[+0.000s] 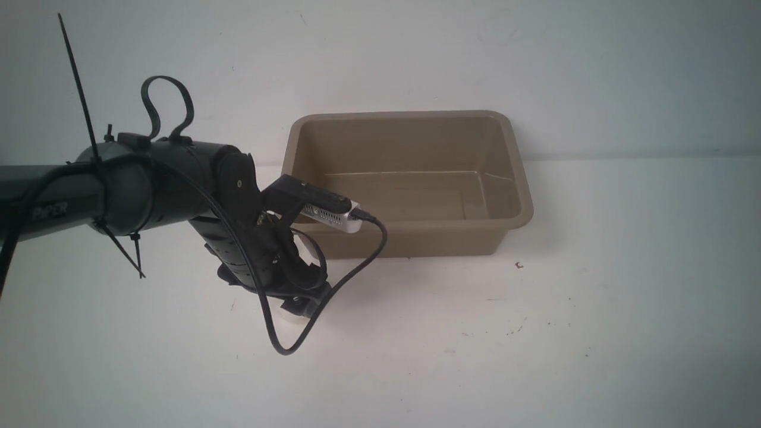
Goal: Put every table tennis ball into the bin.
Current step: Use the left arm to clamp the table tennis ball closest to it
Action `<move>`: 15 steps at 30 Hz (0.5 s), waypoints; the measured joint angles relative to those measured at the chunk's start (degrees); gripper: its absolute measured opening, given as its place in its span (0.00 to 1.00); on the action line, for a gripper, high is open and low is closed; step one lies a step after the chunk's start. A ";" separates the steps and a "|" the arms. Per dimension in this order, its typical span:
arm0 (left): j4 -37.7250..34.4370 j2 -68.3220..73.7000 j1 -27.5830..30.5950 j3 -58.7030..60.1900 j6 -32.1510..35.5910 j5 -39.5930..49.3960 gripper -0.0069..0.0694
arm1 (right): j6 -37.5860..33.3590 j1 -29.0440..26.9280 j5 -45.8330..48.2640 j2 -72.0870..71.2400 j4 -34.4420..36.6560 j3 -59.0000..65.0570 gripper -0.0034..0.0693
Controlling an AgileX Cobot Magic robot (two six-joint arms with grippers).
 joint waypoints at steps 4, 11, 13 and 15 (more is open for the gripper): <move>0.13 0.33 0.00 0.00 -0.12 -1.08 0.81 | 0.00 0.00 0.00 0.00 0.00 0.00 0.03; 0.18 1.15 0.00 0.00 -0.29 -2.09 0.81 | 0.00 0.00 0.00 0.00 0.00 0.00 0.03; 0.18 2.25 0.00 0.00 -0.29 -2.09 0.81 | 0.00 0.00 0.00 0.00 0.00 0.00 0.03; 0.18 3.31 0.00 0.00 -0.29 -2.09 0.81 | 0.00 0.00 0.00 0.00 0.00 0.00 0.03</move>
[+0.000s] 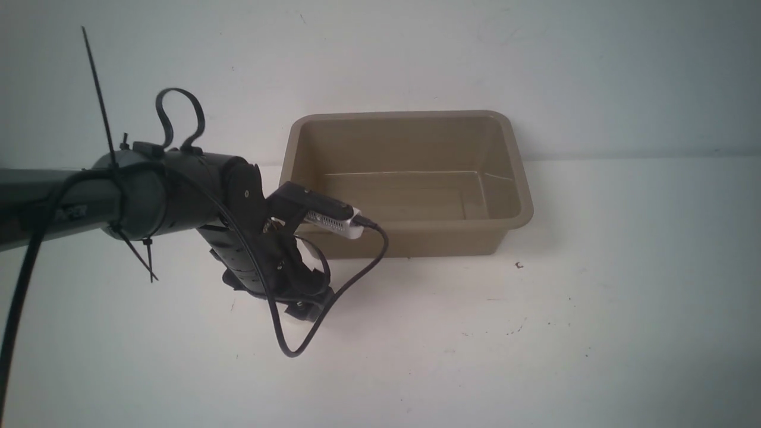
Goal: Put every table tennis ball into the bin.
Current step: Use the left arm to clamp the table tennis ball closest to it
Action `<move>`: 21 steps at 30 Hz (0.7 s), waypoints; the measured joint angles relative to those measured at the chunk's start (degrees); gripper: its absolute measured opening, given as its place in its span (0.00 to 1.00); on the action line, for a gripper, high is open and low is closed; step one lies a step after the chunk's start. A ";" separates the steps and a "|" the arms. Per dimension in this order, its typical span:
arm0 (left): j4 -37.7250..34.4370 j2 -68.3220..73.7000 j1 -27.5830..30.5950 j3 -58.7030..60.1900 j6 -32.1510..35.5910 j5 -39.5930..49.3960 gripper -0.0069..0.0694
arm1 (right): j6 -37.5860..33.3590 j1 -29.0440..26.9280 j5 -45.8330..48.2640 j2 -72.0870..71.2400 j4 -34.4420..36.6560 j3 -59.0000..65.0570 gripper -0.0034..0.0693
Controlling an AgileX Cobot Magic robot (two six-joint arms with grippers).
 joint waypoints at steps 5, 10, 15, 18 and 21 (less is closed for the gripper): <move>-0.05 1.05 0.00 0.00 -0.03 0.05 0.75 | 0.00 0.00 0.00 0.00 0.00 0.00 0.03; -0.17 1.10 0.00 0.00 -0.07 -0.07 0.54 | 0.00 0.00 0.00 0.00 0.00 0.00 0.03; -0.16 0.77 0.00 0.00 -0.07 1.14 0.55 | 0.00 0.00 0.00 0.00 0.00 0.00 0.03; -0.16 -1.00 -0.17 0.00 0.02 4.87 0.55 | 0.00 0.00 0.00 0.00 0.00 0.00 0.03; 0.43 -6.57 -1.22 0.05 0.50 7.66 0.55 | 0.00 0.00 0.00 0.00 0.00 0.00 0.03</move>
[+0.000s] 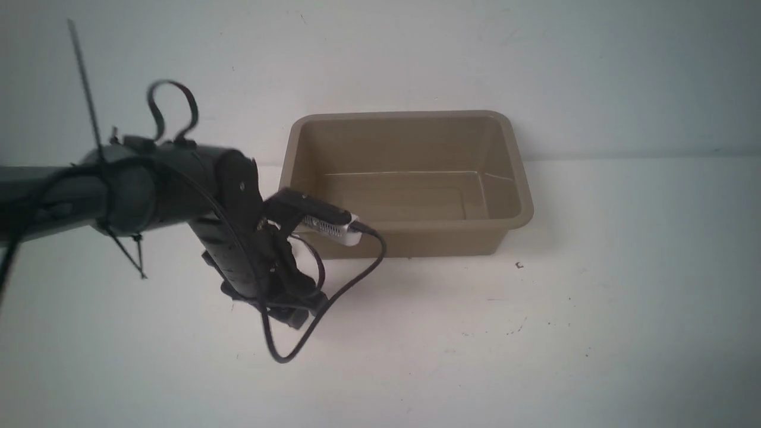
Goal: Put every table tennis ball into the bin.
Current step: Use the left arm to clamp the table tennis ball closest to it, then use the left arm to put the table tennis ball into the box
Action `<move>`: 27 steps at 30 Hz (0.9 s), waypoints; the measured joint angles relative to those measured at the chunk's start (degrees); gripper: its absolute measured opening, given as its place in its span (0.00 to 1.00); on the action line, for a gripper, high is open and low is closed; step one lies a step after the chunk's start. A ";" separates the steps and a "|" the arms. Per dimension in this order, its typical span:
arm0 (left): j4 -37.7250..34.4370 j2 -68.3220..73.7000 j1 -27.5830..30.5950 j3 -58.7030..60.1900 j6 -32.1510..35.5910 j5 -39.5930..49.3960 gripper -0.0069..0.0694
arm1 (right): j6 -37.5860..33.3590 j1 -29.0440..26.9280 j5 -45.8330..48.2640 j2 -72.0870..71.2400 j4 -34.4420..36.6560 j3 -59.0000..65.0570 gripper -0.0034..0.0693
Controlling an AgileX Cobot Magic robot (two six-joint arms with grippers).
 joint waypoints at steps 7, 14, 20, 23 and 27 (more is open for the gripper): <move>0.10 -9.40 -3.45 -3.95 -0.25 -7.36 0.55 | 0.00 0.00 0.00 0.00 0.00 0.00 0.03; 2.81 1.24 -2.23 -17.99 -1.57 -3.91 0.55 | 0.00 0.00 0.01 0.00 0.00 0.00 0.03; 2.97 9.91 -2.34 -26.15 1.00 -1.17 0.55 | 0.00 0.00 0.01 0.00 0.00 0.00 0.03; 2.97 12.82 -2.39 -28.81 1.38 -0.74 0.55 | 0.00 0.00 0.01 0.00 0.00 0.00 0.03; 2.97 13.75 -2.45 -29.76 1.38 -1.50 0.63 | 0.00 0.00 0.01 0.00 0.00 0.00 0.03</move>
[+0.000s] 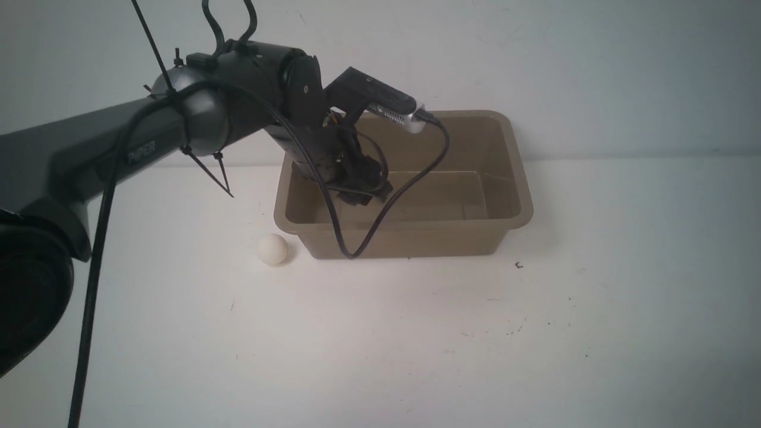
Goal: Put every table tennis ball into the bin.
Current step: Use the left arm to put the table tennis ball into the box, then use the left arm to clamp the table tennis ball closest to it
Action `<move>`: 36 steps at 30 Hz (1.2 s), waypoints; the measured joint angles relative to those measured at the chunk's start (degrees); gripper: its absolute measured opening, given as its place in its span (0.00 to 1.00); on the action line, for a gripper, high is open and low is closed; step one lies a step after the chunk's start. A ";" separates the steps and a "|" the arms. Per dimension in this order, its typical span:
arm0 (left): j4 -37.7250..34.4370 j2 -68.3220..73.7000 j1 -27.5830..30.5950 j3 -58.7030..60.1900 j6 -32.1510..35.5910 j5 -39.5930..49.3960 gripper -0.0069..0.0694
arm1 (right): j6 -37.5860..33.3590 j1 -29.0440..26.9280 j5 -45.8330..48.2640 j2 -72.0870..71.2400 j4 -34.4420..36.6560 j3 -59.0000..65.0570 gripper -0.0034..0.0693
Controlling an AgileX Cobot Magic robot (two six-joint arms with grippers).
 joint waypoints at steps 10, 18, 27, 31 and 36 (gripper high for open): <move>0.27 -1.63 -0.01 -2.54 0.20 8.31 0.70 | 0.00 0.00 0.00 0.00 0.00 0.00 0.03; 5.19 -17.58 1.10 -3.12 1.06 16.45 0.23 | 0.00 0.00 0.00 0.00 0.00 0.00 0.03; 7.53 -27.66 8.06 7.06 3.09 18.93 0.09 | 0.00 0.00 0.00 0.00 0.00 0.00 0.03; 5.36 -32.38 12.88 20.90 4.65 12.94 0.09 | 0.00 0.00 0.05 0.00 0.00 0.00 0.03; -1.25 -37.33 17.30 40.63 13.41 -4.67 0.09 | 0.00 0.00 0.10 0.00 0.00 0.00 0.03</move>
